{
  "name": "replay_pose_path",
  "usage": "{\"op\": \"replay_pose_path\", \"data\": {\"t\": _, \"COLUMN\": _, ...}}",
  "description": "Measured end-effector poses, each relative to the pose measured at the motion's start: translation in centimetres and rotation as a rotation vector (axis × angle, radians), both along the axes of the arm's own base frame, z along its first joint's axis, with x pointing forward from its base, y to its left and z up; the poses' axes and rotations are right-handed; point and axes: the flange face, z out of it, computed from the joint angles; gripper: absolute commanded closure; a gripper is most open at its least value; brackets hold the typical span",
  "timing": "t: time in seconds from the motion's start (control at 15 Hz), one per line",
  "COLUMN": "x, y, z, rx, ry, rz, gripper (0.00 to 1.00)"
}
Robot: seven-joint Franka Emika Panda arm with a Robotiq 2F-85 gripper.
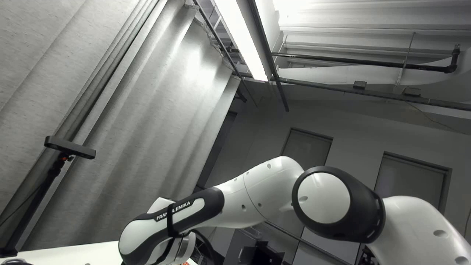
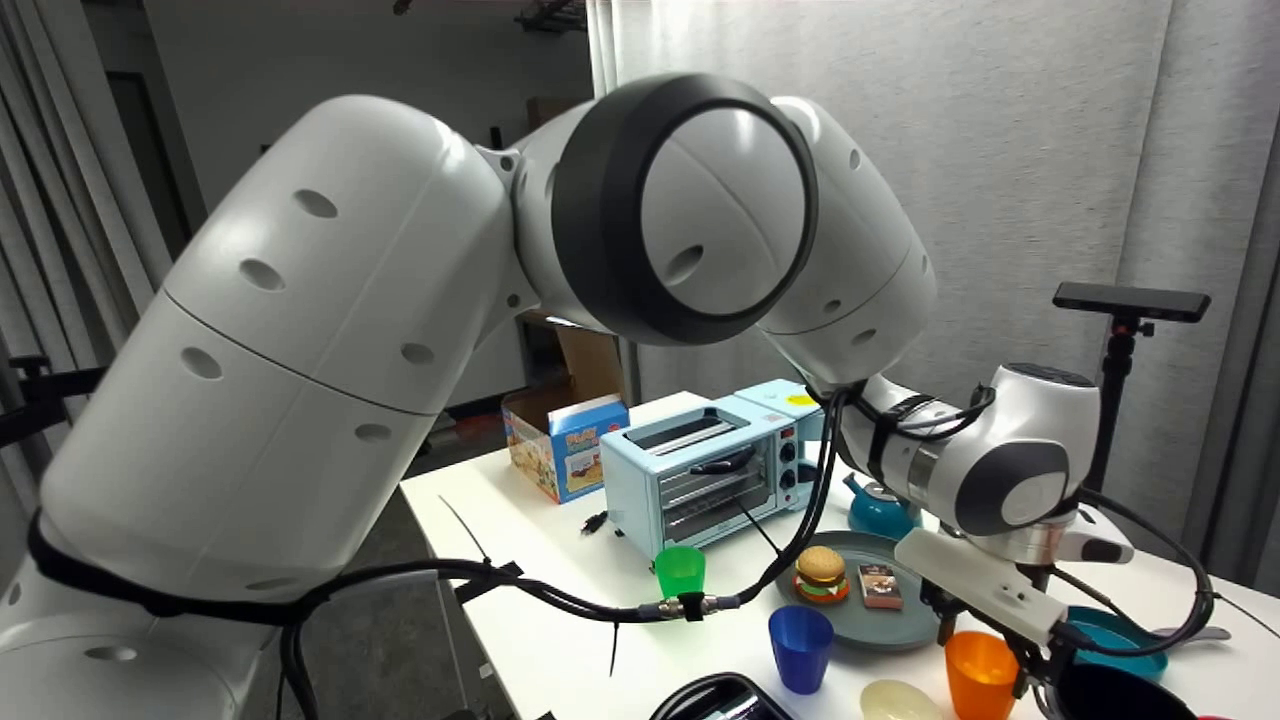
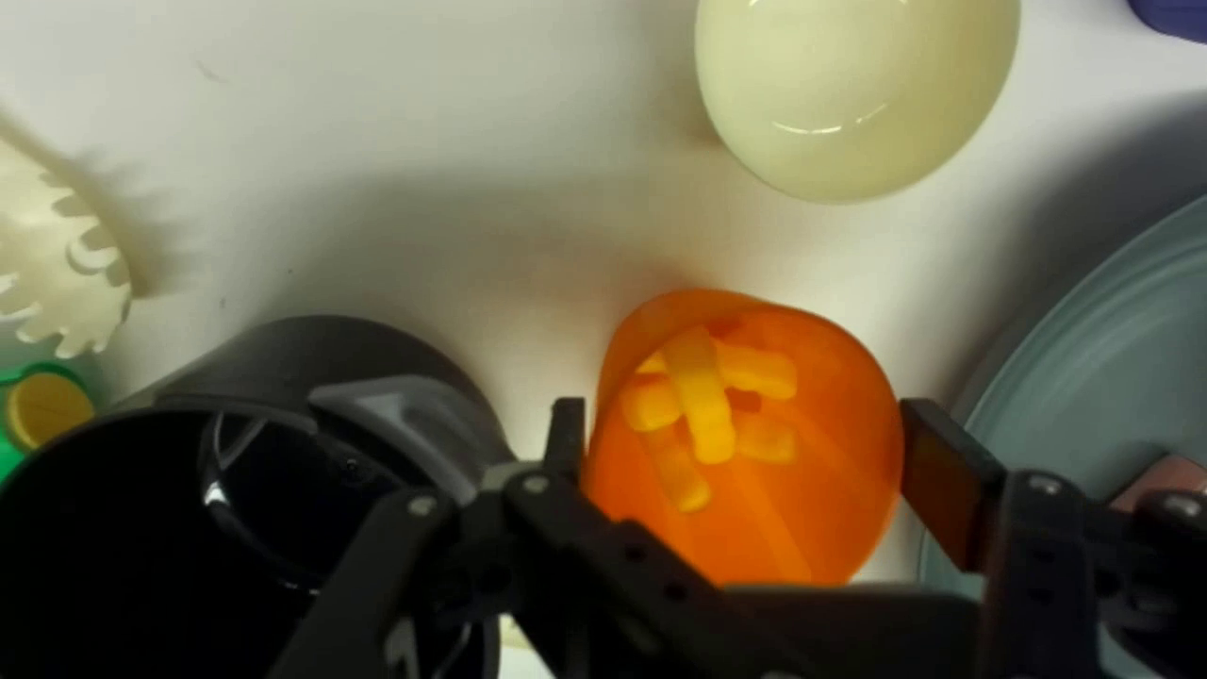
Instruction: Take the orange cup and pour some of its contents into the pot and some onto the plate.
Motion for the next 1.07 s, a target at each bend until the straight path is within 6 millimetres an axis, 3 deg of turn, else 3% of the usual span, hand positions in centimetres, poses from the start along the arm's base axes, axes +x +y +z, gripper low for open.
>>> {"op": "replay_pose_path", "data": {"t": 0.53, "x": 0.2, "y": -0.1, "z": 0.2, "rx": 0.001, "ry": -0.006, "rz": 0.001, "gripper": 0.49}}
{"op": "replay_pose_path", "data": {"t": 0.87, "x": 0.4, "y": 2.4, "z": 0.4, "rx": 0.05, "ry": -0.016, "rz": 0.054, "gripper": 0.49}}
{"op": "replay_pose_path", "data": {"t": 1.07, "x": 0.6, "y": 3.2, "z": 1.6, "rx": 0.084, "ry": -0.038, "rz": 0.076, "gripper": 0.49}}
